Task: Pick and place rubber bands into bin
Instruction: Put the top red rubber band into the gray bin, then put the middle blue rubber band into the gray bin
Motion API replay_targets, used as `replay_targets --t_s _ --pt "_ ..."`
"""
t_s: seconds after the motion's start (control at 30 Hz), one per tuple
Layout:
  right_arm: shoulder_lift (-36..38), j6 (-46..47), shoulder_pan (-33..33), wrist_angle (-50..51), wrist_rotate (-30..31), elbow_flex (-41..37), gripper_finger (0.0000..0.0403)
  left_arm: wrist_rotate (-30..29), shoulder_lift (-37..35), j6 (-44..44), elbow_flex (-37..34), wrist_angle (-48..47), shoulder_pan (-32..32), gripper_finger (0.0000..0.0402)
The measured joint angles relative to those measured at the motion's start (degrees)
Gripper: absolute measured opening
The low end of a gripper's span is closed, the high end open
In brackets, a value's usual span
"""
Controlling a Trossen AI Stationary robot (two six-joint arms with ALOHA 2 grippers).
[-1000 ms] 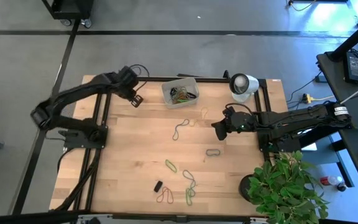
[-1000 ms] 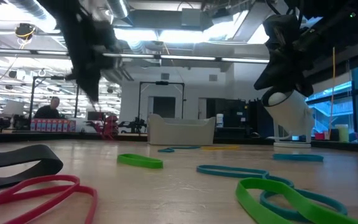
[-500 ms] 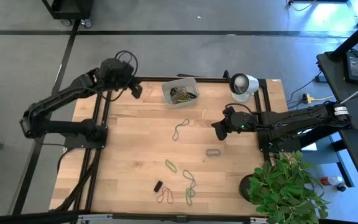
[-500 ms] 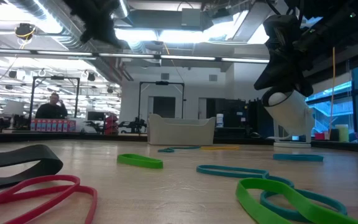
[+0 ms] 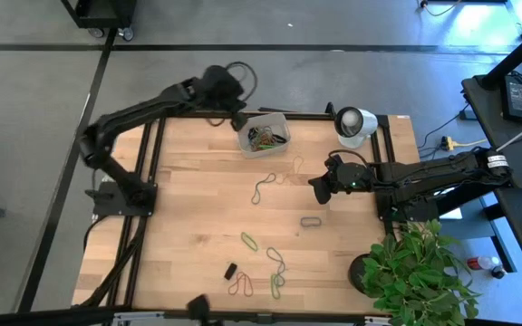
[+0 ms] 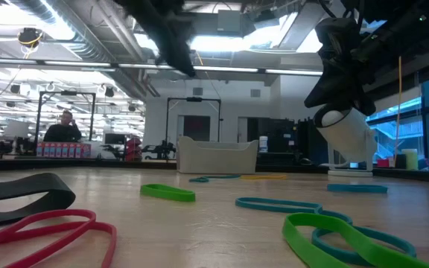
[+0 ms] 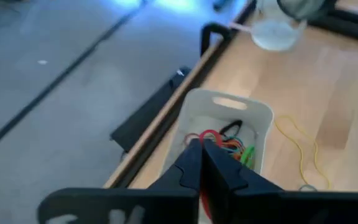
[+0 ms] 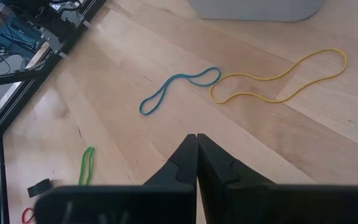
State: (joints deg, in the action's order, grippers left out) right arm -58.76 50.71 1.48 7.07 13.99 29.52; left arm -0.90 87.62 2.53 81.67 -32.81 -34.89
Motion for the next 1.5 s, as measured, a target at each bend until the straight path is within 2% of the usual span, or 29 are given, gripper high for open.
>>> replay_targets --t_s 0.23,0.5,0.63,0.8,0.97,1.13,1.2,1.33,1.4,1.5 --pt "0.0 0.16 0.0 0.0 0.03 0.0 0.0005 3.95 12.13 3.65 3.47 0.16 0.14 0.0002" --pt "0.0 -1.93 0.0 0.11 0.1 0.0 0.0005 3.09 24.05 6.34 3.47 4.16 1.33 0.0007" --pt "0.0 -4.55 -0.02 0.11 0.1 0.0 0.0005 3.61 28.63 3.93 3.47 5.08 1.94 0.0037" --pt "0.0 -9.52 -0.02 0.09 0.1 0.0 0.0005 6.45 30.7 -2.11 3.45 3.92 2.73 0.01" --pt "0.0 -17.08 -0.04 0.04 0.09 0.01 0.0005 6.03 28.26 -9.47 3.77 3.83 3.07 0.0163" --pt "0.0 -21.08 -0.04 0.0 0.05 0.0 0.0005 5.76 22.24 -13.46 6.15 -1.27 3.05 0.0185" --pt "0.0 -21.38 -0.04 0.02 0.05 0.01 0.0005 4.73 18.56 -15.17 6.14 -4.13 3.33 0.0183" --pt "0.02 -23.04 -0.73 0.0 0.54 0.02 0.0005 -1.81 10.23 -20.15 5.54 -11.7 5.14 0.0167" --pt "0.02 -24.06 -1.23 -0.02 1.25 0.02 0.0005 -4.99 5.18 -20.13 3.03 -12.67 6.91 0.0152" --pt "0.02 -24.2 -1.97 -0.02 1.9 0.02 0.0005 -6.72 -2.9 -19.83 -3.71 -11.68 9.64 0.0113"
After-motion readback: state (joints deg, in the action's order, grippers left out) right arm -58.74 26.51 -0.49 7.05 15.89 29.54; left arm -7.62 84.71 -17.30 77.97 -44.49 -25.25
